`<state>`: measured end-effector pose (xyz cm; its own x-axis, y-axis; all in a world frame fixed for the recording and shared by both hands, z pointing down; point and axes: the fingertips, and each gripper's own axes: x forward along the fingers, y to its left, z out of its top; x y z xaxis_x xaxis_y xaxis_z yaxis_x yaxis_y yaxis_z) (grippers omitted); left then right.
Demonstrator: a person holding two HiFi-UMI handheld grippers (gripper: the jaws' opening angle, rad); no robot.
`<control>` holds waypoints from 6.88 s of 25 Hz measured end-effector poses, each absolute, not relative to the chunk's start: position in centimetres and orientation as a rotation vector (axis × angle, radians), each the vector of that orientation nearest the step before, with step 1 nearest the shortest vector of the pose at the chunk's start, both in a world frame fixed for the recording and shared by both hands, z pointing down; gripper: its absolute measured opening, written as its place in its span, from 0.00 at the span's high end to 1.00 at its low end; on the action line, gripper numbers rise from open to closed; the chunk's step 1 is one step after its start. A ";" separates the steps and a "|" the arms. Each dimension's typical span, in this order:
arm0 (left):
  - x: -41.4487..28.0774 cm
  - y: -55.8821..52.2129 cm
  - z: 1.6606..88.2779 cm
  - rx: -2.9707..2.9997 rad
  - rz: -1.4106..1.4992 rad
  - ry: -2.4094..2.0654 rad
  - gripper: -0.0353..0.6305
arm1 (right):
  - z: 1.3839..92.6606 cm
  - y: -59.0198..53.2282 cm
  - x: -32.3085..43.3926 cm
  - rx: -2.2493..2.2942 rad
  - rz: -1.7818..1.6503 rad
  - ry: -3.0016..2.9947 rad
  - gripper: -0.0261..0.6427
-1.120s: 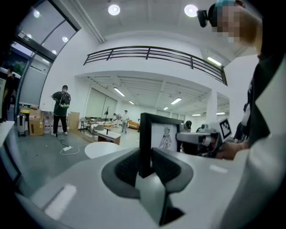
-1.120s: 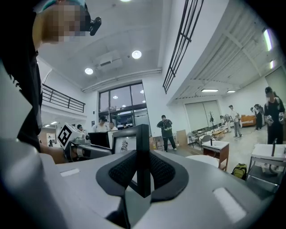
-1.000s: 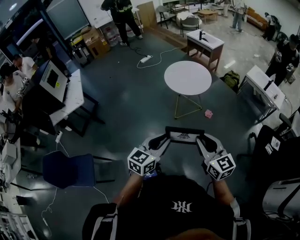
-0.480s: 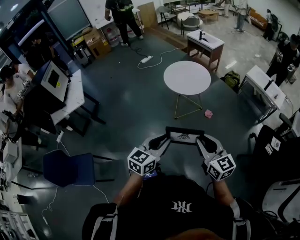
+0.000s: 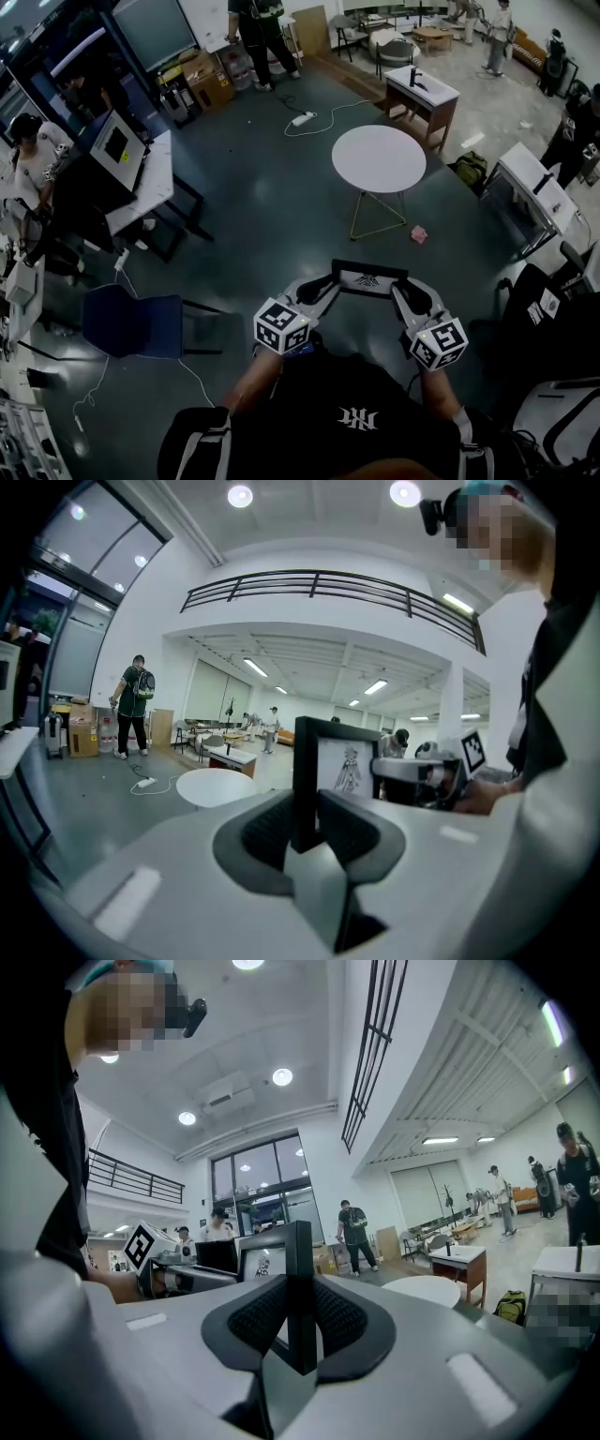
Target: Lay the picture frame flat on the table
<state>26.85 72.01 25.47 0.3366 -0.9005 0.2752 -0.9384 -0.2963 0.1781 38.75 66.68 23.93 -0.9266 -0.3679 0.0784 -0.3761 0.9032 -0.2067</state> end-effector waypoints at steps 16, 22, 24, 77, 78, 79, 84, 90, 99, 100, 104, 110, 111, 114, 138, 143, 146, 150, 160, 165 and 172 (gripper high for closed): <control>25.1 70.6 27.7 2.244 0.183 -1.629 0.83 | 26.4 65.0 37.0 0.548 0.420 -3.007 0.85; 22.9 65.9 27.8 2.265 0.141 -1.607 0.83 | 26.0 60.5 34.8 0.578 0.385 -2.987 0.85; 21.9 64.1 28.0 2.268 0.132 -1.599 0.83 | 26.1 58.7 33.8 0.586 0.377 -2.977 0.85; -7.5 10.8 26.5 2.218 0.119 -1.693 0.83 | 25.0 4.3 4.0 0.461 0.375 -3.006 0.85; -7.7 9.1 26.5 2.215 0.127 -1.688 0.83 | 25.1 2.7 3.8 0.463 0.383 -3.004 0.85; -7.9 7.8 26.6 2.213 0.135 -1.681 0.83 | 25.2 1.4 3.6 0.468 0.391 -3.001 0.85; -9.3 2.7 27.8 2.219 0.165 -1.627 0.83 | 26.4 -3.4 2.4 0.506 0.436 -2.977 0.85; -13.6 -3.8 31.0 2.253 0.214 -1.472 0.83 | 29.4 -8.7 -1.4 0.636 0.493 -2.898 0.85; -20.6 -14.5 35.8 2.301 0.274 -1.212 0.83 | 33.2 -16.0 -7.9 0.873 0.587 -2.757 0.85; -21.0 -15.7 36.1 2.312 0.276 -1.186 0.83 | 33.6 -16.8 -8.3 0.907 0.598 -2.742 0.85; -21.4 -20.0 37.6 2.356 0.289 -1.071 0.83 | 35.4 -20.2 -8.5 1.042 0.644 -2.668 0.85; -22.0 -23.7 41.1 2.357 0.276 -0.953 0.83 | 38.6 -23.6 -9.1 1.195 0.693 -2.554 0.85; -22.0 -24.0 41.8 2.354 0.273 -0.939 0.83 | 39.3 -23.9 -9.1 1.217 0.707 -2.535 0.85; -22.0 -24.5 44.1 2.344 0.278 -0.906 0.83 | 41.8 -24.4 -9.1 1.254 0.747 -2.510 0.85; -14.0 -26.7 67.5 2.038 0.384 -1.021 0.84 | 66.9 -30.5 -1.4 1.079 0.972 -2.420 0.84; -14.2 -26.6 69.9 2.027 0.423 -1.035 0.85 | 69.6 -30.7 -1.8 1.074 0.950 -2.414 0.85; -14.3 -26.7 71.3 2.025 0.459 -1.045 0.85 | 71.2 -31.1 -2.0 1.079 0.906 -2.407 0.84; -14.6 -26.7 72.5 2.028 0.484 -1.046 0.85 | 72.9 -31.4 -2.4 1.087 0.911 -2.393 0.84; -14.8 -27.5 73.6 2.013 0.523 -1.079 0.84 | 73.6 -32.0 -2.7 1.130 0.861 -2.365 0.84; -14.9 -28.1 74.0 2.017 0.582 -1.117 0.84 | 74.1 -32.5 -2.8 1.153 0.795 -2.330 0.83; -15.1 -28.2 74.0 2.030 0.651 -1.156 0.83 | 74.1 -32.7 -2.9 1.177 0.683 -2.281 0.81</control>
<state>-15.07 -28.24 73.96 0.4748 -0.5238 0.7072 -0.8763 -0.3556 0.3249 -2.93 -32.65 74.13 -0.5145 -0.5975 0.6150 -0.8372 0.5053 -0.2094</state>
